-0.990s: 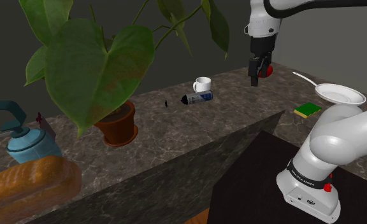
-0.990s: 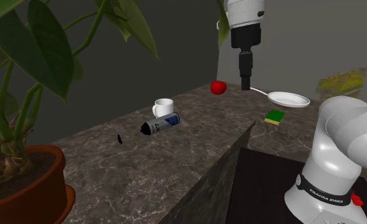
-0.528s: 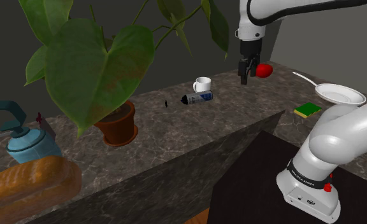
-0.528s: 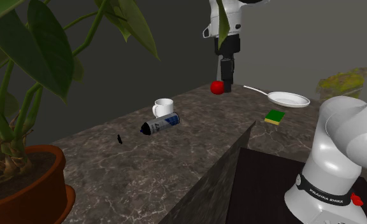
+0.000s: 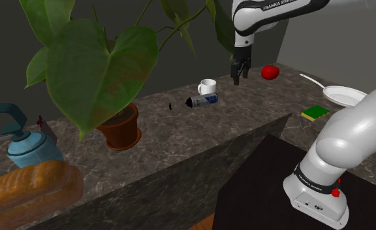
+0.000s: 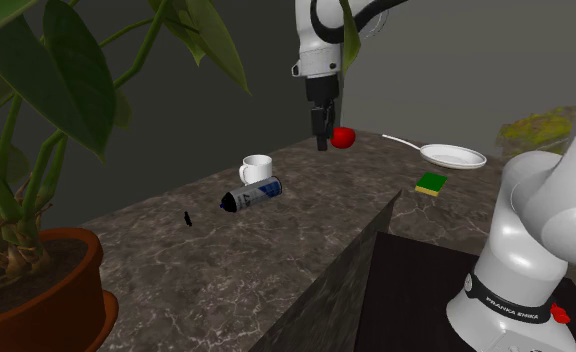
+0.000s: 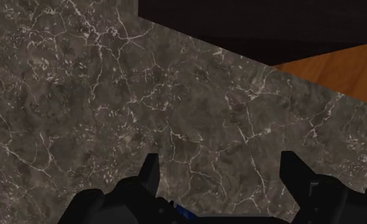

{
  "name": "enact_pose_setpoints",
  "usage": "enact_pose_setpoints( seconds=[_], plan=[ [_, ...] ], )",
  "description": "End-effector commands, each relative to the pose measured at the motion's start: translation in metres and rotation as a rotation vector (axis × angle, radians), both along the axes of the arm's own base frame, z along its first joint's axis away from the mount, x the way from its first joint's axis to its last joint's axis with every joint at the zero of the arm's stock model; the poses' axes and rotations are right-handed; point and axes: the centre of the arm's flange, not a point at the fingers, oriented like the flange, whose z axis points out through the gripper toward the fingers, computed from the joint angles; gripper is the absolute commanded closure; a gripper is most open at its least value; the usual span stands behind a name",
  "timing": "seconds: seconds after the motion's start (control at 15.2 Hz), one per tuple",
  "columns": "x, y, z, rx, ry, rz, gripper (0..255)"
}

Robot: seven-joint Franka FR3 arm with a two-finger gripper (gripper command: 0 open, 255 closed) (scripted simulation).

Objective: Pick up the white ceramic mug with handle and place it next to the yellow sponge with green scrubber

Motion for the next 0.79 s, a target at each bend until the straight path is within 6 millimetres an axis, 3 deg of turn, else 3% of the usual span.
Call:
enact_pose_setpoints(
  seconds=[0.0,0.73],
  plan=[
    [0.021,-0.01,-0.01,0.002,-0.005,0.004,0],
    [0.138,-0.074,-0.061,0.013,-0.032,0.025,0]
  ],
)
